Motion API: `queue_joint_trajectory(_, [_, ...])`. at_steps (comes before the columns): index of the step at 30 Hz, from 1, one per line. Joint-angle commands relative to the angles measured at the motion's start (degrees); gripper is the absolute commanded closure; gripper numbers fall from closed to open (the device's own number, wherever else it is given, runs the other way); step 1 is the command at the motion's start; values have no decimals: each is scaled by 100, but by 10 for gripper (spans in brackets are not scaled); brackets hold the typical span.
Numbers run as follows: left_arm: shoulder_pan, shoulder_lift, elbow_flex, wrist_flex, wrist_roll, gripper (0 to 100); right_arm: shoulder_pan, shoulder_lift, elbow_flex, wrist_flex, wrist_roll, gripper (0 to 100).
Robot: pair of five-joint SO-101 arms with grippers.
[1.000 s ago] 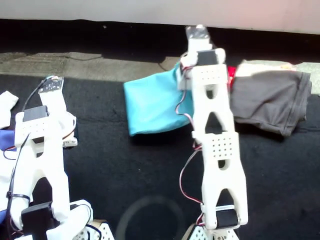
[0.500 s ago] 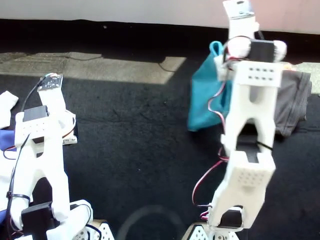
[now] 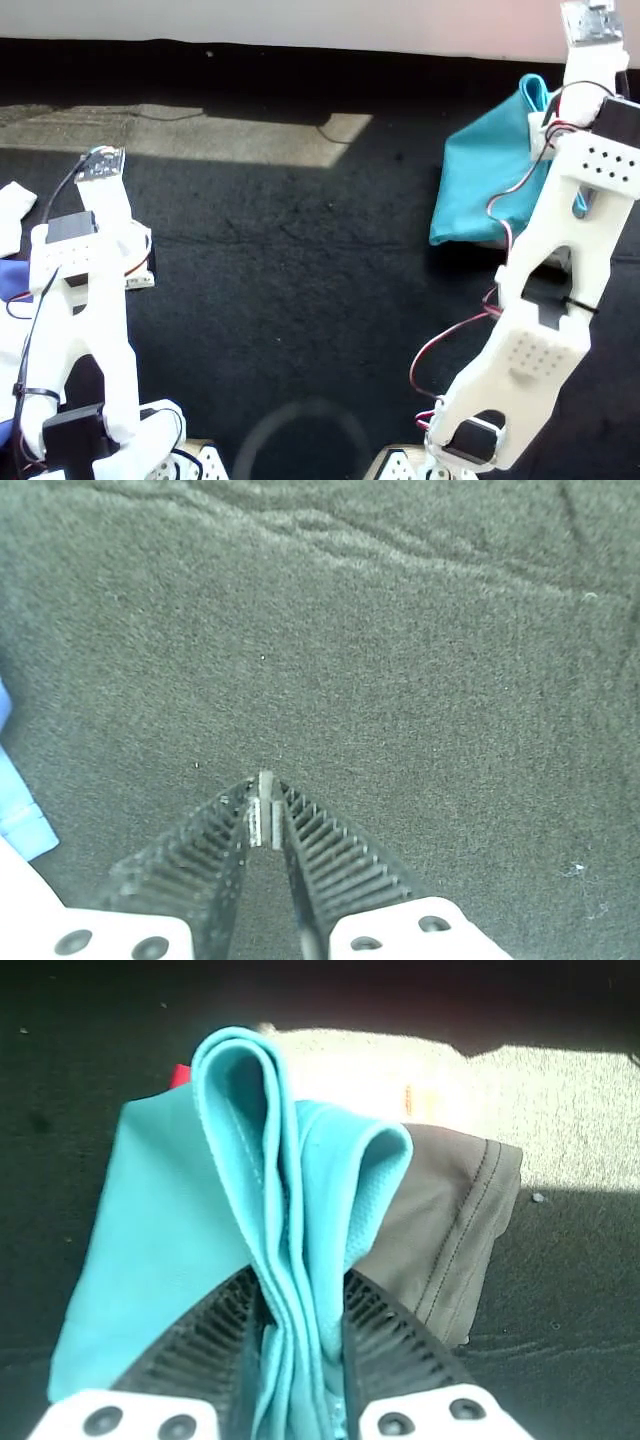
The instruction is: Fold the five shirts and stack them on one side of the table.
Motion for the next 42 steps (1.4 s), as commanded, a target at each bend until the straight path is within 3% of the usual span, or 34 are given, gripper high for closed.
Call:
queue_joint_trajectory(1, [-48, -198, -22, -44, -35, 987, 356, 338, -48, -426, 88, 992])
queue_joint_trajectory(10, [-57, -198, -13, -44, -35, 987, 945, 1262, -48, -1446, 519, 992])
queue_joint_trajectory(23, [-48, -198, 215, -53, -35, 987, 1191, 1376, -4, -1613, 712, 988])
queue_joint_trajectory(27, [-57, -207, 198, -44, -35, 986, 1191, 1341, -48, -1604, 668, 876])
queue_joint_trajectory(31, [-66, -242, 180, -35, -35, 986, 1191, 1323, -453, -1578, 9, 734])
queue_joint_trajectory(37, [-242, -251, 4, 18, -35, 986, 1200, 1314, -1402, -1499, -993, 733])
queue_joint_trajectory(42, [-945, -251, -1191, 1020, -114, 910, 1103, 1305, -2571, -198, -1134, 733])
